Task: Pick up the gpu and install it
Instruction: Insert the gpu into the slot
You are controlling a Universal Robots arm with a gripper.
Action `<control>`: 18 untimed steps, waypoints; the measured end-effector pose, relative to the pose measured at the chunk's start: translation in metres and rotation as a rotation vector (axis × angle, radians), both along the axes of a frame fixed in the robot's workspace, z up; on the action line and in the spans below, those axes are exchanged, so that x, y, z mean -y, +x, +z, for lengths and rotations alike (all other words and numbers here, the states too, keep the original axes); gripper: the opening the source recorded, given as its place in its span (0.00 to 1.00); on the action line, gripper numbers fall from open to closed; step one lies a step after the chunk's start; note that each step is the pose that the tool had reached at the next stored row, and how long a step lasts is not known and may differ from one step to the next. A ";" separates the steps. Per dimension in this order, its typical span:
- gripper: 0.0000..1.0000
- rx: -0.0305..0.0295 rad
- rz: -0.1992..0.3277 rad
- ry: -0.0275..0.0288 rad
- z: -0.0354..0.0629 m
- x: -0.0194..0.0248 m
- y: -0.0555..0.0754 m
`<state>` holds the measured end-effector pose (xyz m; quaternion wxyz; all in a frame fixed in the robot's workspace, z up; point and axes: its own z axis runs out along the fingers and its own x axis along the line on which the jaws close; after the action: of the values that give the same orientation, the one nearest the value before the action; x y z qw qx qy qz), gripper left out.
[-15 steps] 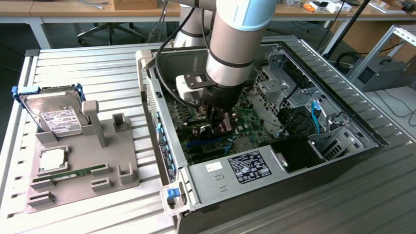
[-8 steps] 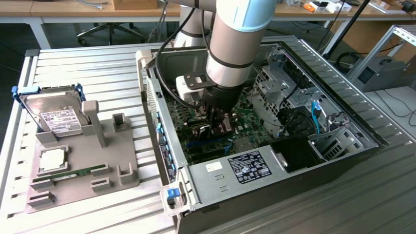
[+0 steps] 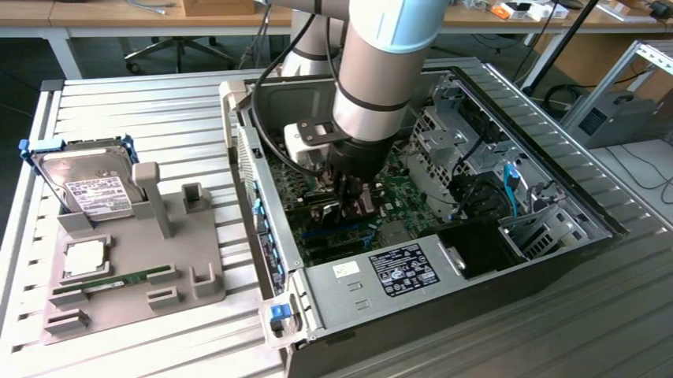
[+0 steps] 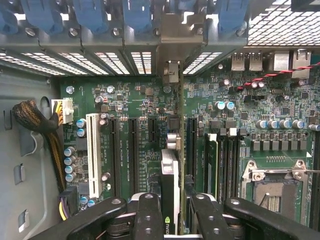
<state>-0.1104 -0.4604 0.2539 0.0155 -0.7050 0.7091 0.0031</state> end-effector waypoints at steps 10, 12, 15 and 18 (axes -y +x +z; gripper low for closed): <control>0.27 -0.0002 -0.004 -0.0002 -0.0004 0.0000 0.000; 0.27 -0.0001 -0.004 -0.0002 -0.0008 0.0000 0.000; 0.27 -0.0001 -0.004 -0.0003 -0.0015 0.0000 0.000; 0.27 -0.0002 -0.004 -0.0002 -0.0015 0.0000 0.000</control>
<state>-0.1106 -0.4604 0.2524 0.0154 -0.7036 0.7104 0.0031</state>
